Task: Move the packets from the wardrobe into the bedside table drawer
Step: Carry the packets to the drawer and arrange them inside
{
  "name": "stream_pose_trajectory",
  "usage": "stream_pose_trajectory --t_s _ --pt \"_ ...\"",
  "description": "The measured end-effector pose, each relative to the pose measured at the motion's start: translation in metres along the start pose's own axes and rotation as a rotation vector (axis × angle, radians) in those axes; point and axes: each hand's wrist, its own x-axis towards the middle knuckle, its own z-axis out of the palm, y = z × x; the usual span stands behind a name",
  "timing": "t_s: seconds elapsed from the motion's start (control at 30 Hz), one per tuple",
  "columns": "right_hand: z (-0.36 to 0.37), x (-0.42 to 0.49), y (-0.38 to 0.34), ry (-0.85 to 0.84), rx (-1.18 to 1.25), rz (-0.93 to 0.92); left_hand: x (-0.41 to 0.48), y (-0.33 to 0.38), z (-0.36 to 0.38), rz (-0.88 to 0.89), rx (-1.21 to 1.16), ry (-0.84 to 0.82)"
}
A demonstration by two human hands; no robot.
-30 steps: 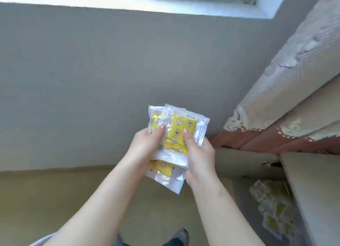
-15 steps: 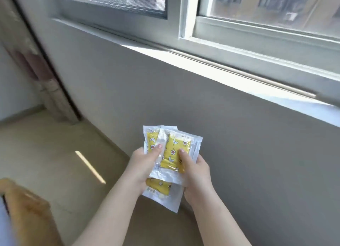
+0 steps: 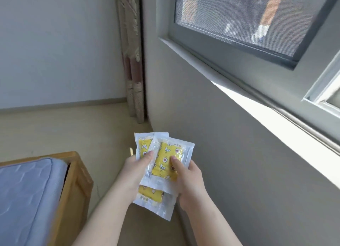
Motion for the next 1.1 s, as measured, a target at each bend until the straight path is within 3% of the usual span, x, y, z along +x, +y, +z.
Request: stream_pose_trajectory --t_s 0.3,0.5,0.87,1.1 --pt "0.057 0.09 -0.006 -0.231 -0.081 0.144 0.062 0.031 -0.034 0.033 -0.088 0.292" --pt "0.126 0.17 -0.002 -0.312 -0.163 0.154 0.136 0.062 -0.085 0.024 -0.126 0.401" --pt "0.393 0.37 -0.008 -0.468 -0.183 0.16 0.335 0.236 -0.254 0.161 -0.137 0.558" --pt "0.491 0.489 -0.02 -0.468 -0.155 0.194 0.462 0.301 -0.312 0.129 -0.151 0.576"
